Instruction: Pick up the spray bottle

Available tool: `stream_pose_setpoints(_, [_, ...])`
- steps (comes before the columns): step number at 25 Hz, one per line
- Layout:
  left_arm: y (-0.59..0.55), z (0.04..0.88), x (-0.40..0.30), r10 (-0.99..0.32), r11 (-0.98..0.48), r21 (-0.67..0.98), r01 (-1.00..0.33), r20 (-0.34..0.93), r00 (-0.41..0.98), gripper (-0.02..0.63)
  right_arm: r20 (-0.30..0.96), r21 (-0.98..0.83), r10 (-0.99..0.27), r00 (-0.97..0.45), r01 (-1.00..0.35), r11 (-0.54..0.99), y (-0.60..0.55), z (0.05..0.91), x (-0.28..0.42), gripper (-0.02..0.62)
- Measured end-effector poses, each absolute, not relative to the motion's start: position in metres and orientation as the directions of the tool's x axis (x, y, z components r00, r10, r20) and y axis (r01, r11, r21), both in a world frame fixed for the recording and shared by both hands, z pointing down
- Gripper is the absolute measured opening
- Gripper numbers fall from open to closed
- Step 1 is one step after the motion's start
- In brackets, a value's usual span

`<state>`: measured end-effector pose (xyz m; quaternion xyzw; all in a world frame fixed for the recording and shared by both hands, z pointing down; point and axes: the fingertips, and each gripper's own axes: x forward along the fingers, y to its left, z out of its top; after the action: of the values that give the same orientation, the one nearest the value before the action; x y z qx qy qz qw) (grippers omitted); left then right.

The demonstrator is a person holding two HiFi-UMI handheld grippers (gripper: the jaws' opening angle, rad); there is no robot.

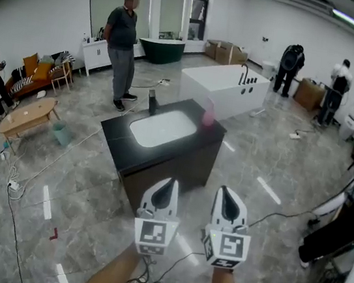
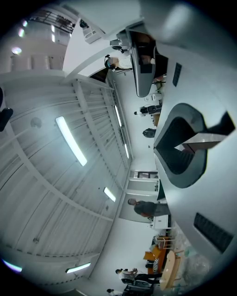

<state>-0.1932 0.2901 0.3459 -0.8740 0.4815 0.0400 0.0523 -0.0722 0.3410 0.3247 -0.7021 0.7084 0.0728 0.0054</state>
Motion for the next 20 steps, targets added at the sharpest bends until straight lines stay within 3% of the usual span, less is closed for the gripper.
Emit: stream_pose_setpoints(20, [0.305,0.361,-0.123,-0.864,-0.493,-0.023,-0.87,-0.107,0.492,0.002,-0.053,0.052,-0.997,-0.06,-0.997,0.057,0.348,0.356,0.001,0.005])
